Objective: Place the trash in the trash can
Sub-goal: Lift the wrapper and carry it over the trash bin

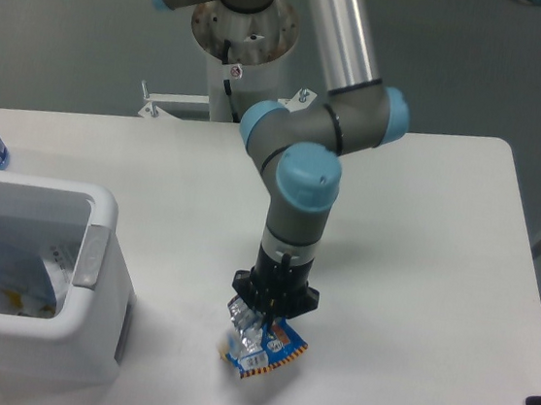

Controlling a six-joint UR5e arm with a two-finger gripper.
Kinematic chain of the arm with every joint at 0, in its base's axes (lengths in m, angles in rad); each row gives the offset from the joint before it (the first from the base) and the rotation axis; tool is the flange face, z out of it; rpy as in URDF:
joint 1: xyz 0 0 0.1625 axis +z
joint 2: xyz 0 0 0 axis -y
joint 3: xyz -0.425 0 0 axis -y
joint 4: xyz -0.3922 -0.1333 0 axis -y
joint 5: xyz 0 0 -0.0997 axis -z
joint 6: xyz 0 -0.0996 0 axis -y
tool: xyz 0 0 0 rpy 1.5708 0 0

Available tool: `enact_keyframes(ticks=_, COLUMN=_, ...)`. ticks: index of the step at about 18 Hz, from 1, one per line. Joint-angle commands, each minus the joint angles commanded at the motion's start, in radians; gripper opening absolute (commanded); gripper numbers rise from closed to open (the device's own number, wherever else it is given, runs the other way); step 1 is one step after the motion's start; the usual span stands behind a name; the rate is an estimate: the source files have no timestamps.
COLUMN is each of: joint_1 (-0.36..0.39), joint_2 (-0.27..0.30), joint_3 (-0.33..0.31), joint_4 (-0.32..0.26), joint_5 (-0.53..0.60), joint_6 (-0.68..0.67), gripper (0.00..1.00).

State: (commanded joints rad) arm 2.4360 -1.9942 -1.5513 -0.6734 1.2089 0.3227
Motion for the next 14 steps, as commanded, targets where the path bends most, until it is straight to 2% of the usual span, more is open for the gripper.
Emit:
enact_keyframes(ticks=3, joint_1=-0.008, joint_2=-0.014, joint_3=0.134, joint_4=0.0, joint_5=-0.025, joint_6=-0.163, gripper=0.09)
enact_keyframes(ticks=6, joint_1=-0.012, joint_2=-0.002, joint_3=0.2, joint_4=0.0, joint_5=-0.057, joint_6=-0.253, gripper=0.09)
enact_keyframes(ticks=8, joint_1=-0.035, joint_2=0.03, joint_3=0.212, joint_4=0.002, joint_5=-0.058, joint_6=-0.281, gripper=0.09)
enact_keyframes(ticks=10, joint_1=-0.058, joint_2=0.061, joint_3=0.212, joint_4=0.027, joint_5=-0.058, joint_6=-0.315, gripper=0.09)
enact_keyframes(ticks=14, joint_1=-0.146, joint_2=0.165, joint_3=0.191, joint_4=0.032, joint_5=-0.06, joint_6=-0.332, gripper=0.1)
